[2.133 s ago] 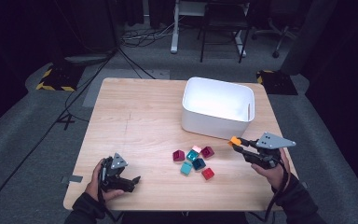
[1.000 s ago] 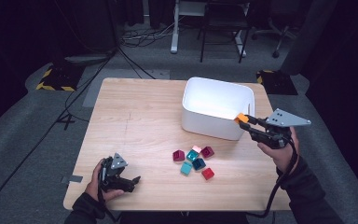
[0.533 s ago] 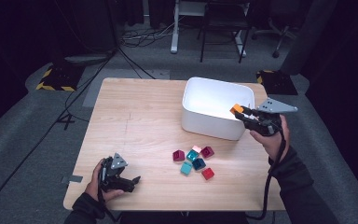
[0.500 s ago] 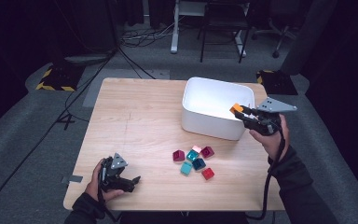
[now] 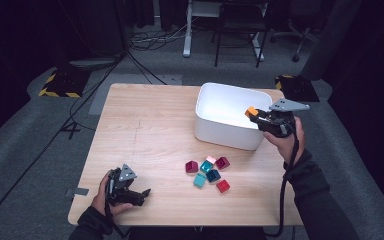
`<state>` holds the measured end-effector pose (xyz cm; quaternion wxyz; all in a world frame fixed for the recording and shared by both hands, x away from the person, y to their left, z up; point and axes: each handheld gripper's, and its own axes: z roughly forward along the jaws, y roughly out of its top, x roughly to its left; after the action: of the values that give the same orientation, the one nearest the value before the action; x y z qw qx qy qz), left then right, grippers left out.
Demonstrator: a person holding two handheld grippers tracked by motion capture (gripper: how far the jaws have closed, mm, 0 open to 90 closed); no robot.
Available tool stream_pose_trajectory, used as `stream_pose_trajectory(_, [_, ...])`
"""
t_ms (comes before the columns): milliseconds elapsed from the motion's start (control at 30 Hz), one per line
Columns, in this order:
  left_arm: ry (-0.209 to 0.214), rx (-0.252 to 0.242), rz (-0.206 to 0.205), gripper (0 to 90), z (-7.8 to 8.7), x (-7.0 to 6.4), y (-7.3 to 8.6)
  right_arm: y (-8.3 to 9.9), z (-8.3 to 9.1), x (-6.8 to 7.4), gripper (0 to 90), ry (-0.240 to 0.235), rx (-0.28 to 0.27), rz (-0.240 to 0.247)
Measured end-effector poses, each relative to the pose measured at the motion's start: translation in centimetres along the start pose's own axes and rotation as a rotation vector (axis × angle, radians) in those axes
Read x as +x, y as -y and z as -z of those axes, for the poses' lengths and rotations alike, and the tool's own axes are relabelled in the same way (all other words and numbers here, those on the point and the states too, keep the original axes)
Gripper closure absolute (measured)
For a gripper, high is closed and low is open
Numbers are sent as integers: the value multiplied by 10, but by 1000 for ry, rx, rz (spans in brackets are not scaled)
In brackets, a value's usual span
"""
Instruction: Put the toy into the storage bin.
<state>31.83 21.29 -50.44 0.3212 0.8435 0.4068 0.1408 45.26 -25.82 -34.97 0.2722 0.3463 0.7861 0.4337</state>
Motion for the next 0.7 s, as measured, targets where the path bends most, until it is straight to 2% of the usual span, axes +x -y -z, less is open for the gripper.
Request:
stream_pose_trajectory(233, [0, 0, 0, 5, 0, 0, 0, 1, -4, -1, 677, 12, 21, -3])
stream_pose_trajectory(367, [0, -1, 1, 6, 0, 0, 0, 2, -5, -1, 635, 11, 22, -6])
stream_pose_trajectory(700, [0, 0, 1, 6, 0, 0, 0, -1, 10, 9, 611, -17, -14, 20])
